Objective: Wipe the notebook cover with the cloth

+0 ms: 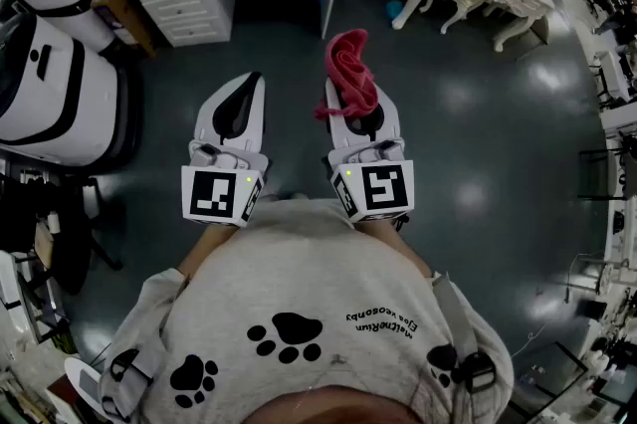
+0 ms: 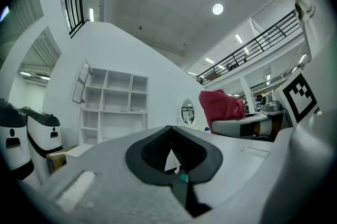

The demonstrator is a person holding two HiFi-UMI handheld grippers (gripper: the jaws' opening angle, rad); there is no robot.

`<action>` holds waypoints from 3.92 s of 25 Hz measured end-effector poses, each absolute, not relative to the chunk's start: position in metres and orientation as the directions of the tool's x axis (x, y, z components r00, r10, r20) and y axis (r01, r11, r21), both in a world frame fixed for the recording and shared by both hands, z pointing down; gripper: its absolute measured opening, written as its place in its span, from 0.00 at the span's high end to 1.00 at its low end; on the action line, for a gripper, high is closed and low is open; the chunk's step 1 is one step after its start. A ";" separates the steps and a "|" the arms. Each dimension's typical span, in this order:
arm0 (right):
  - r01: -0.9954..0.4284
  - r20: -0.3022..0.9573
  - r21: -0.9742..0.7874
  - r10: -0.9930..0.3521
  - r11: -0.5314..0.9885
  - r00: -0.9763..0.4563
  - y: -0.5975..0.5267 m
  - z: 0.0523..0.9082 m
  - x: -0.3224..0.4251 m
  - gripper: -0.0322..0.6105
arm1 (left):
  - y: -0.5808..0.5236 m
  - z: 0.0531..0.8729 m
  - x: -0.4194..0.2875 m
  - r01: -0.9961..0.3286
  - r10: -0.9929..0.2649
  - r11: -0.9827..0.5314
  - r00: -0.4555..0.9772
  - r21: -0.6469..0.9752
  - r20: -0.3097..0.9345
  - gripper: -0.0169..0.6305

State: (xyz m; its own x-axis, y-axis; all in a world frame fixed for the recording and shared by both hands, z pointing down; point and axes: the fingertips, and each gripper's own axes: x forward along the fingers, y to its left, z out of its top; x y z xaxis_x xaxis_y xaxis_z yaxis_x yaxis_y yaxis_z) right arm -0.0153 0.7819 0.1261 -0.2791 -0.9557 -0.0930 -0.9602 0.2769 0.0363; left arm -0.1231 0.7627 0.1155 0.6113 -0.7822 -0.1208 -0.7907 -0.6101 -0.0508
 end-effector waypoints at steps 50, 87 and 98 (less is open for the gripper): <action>-0.976 -0.031 -0.008 -0.976 0.216 -0.216 0.431 0.162 0.015 0.81 | 0.412 0.147 -0.091 -0.752 -0.747 -0.659 0.657 -0.016 -0.098 0.98; -0.922 -0.037 0.007 -0.921 0.387 -0.387 0.161 0.165 0.092 0.81 | 0.156 0.153 -0.016 -0.847 -0.843 -0.531 0.527 0.009 -0.106 0.98; -0.902 -0.022 -0.035 -0.902 0.431 -0.430 0.114 0.179 0.102 0.81 | 0.116 0.162 -0.006 -0.871 -0.868 -0.491 0.491 -0.010 -0.072 0.98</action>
State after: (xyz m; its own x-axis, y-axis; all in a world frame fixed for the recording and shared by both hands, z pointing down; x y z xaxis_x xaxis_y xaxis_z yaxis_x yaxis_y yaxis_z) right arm 0.1020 0.1138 0.1785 -0.4303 -0.9024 -0.0218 -0.9018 0.4308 -0.0348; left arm -0.0063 0.1159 0.1624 0.4909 -0.8682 -0.0719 -0.8708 -0.4915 -0.0105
